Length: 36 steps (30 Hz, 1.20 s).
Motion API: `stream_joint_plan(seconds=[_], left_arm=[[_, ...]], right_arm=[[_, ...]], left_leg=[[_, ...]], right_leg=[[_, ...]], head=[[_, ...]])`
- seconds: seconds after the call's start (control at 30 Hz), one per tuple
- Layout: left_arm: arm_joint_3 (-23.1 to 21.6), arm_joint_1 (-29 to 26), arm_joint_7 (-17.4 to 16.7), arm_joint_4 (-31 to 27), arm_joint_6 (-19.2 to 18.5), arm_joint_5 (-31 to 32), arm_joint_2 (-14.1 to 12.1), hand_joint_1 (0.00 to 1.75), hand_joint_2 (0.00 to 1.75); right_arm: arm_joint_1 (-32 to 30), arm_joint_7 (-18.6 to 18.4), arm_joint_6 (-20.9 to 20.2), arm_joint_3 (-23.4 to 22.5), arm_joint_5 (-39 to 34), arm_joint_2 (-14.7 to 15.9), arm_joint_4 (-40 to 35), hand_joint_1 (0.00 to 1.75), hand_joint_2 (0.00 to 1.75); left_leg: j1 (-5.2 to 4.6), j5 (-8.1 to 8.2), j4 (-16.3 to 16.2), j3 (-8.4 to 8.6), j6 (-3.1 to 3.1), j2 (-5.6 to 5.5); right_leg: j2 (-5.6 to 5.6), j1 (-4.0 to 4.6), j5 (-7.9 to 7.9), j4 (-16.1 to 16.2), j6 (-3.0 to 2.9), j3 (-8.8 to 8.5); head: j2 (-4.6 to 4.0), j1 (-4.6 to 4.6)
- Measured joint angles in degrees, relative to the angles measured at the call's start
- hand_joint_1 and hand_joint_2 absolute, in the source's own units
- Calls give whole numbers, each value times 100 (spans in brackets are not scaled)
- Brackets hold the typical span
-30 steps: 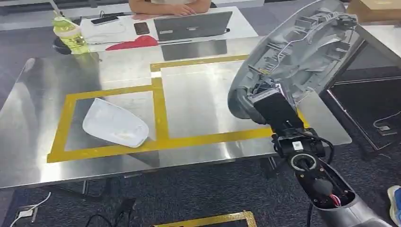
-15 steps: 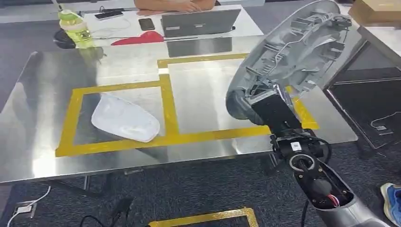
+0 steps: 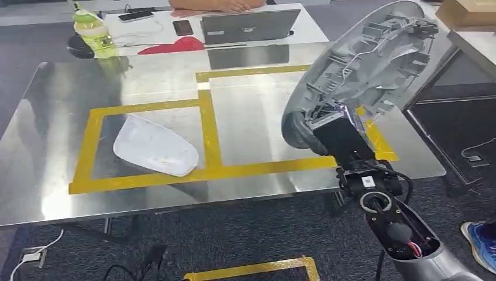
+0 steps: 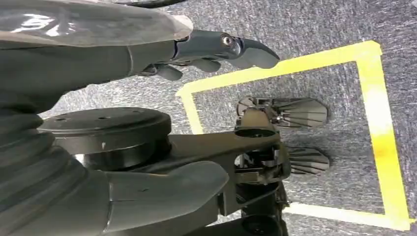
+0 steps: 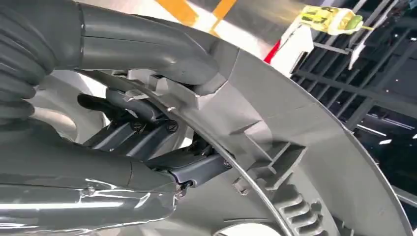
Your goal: Take the parts from the cabinet and place them on the table.
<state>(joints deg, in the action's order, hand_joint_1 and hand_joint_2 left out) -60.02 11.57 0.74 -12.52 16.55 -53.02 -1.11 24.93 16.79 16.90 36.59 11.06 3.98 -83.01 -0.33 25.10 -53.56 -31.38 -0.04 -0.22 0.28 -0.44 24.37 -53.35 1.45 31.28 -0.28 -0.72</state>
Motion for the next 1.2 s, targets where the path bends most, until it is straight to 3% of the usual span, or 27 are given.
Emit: stream_joint_plan(seconds=[0.57,0.77,0.9,1.1,1.2], left_arm=[[0,-2,2,0,131,24,0,0,175],[0,-3,0,0,55,100,0,0,175],[-2,11,-52,0,-24,205,0,0,175],[-24,89,-122,0,-72,358,2,0,175],[-59,145,-135,0,-74,378,4,0,175]], right_arm=[[-4,-55,-20,4,85,0,-2,175,175],[92,-343,-96,20,607,0,9,175,175],[334,-575,-345,54,944,0,79,175,175],[1360,-957,-887,408,1870,-111,633,175,175],[1873,-968,-975,596,2137,-236,1094,175,175]], left_leg=[[6,0,3,-2,-1,1],[6,0,3,-3,-1,2],[6,0,3,-4,-1,1],[6,-4,2,-4,-1,0],[6,-5,2,-4,1,-2]], right_leg=[[1,6,2,-5,0,5],[0,6,1,-6,0,5],[0,6,1,-11,0,5],[-1,5,0,-18,0,7],[-2,6,0,-23,-1,7]], head=[[0,11],[0,13],[0,18],[0,18],[0,17]])
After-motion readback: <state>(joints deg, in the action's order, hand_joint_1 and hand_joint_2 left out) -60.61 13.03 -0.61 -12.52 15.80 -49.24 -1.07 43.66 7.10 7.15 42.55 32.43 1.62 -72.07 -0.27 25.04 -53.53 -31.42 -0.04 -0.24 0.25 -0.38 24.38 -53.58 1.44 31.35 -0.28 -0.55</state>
